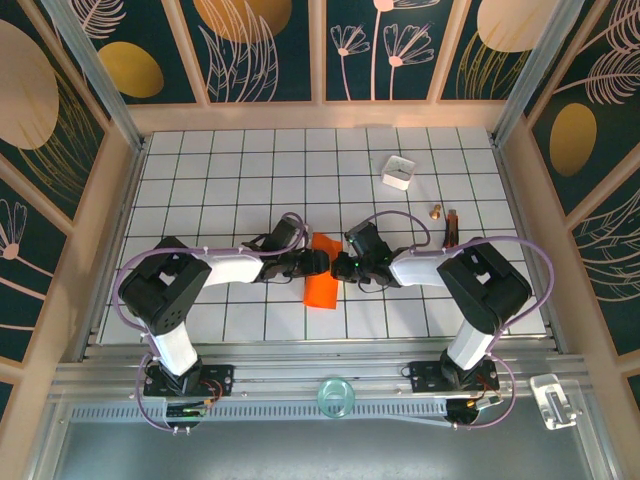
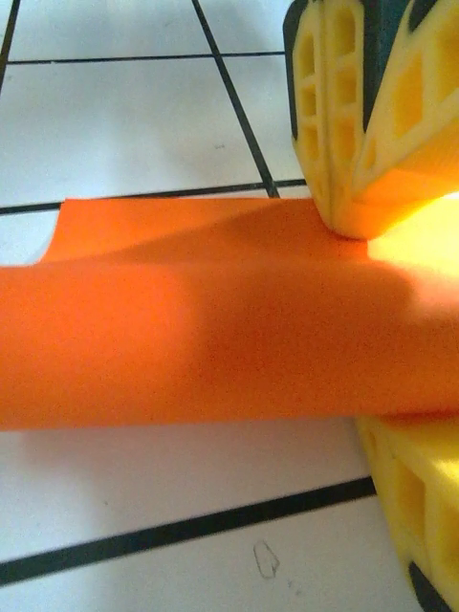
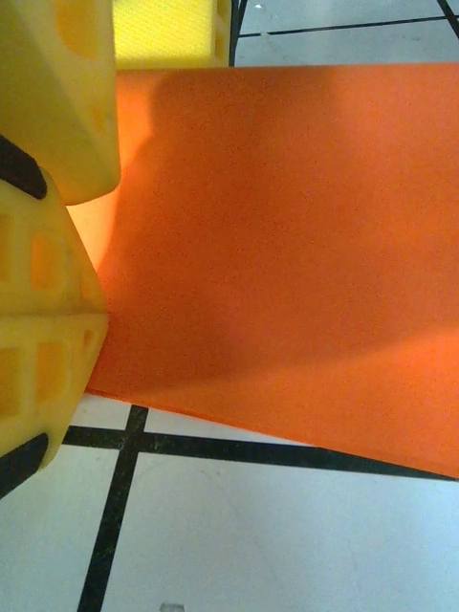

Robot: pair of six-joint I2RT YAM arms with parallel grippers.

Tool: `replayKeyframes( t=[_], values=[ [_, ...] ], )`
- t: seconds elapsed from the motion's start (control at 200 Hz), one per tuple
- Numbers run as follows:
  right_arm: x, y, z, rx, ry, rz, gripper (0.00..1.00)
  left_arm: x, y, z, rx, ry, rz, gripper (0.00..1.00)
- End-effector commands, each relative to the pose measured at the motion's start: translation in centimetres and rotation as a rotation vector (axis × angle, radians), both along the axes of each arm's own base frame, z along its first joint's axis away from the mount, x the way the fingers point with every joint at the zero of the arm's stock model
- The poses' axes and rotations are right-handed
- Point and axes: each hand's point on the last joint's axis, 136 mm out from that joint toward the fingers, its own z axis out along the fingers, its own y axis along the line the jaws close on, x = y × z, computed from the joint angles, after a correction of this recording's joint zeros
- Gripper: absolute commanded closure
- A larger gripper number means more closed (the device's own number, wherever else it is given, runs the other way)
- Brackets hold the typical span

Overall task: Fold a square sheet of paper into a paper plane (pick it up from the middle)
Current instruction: Hold the square sheet of paper at the center of the table, then first fold the square sheet of paper in half at the center of the table.

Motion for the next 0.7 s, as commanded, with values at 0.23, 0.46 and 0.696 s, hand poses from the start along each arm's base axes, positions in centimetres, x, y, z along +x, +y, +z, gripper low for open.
replayKeyframes(
  t=[0.23,0.46,0.696],
  values=[
    [-5.0,-6.0,-7.1,-0.290,0.196,-0.041,1.00,-0.1,4.1,2.5,0.107,-0.027,0.140,0.37],
    [-4.8,-5.8,-7.3,-0.290,0.196,-0.037,1.00,-0.7,0.3,4.8,-0.066,0.002,0.035,0.72],
    [-5.0,-6.1,-7.4,-0.300,0.200,-0.048,1.00,0.0,1.2,0.0,0.050,0.068,0.051,0.91]
  ],
)
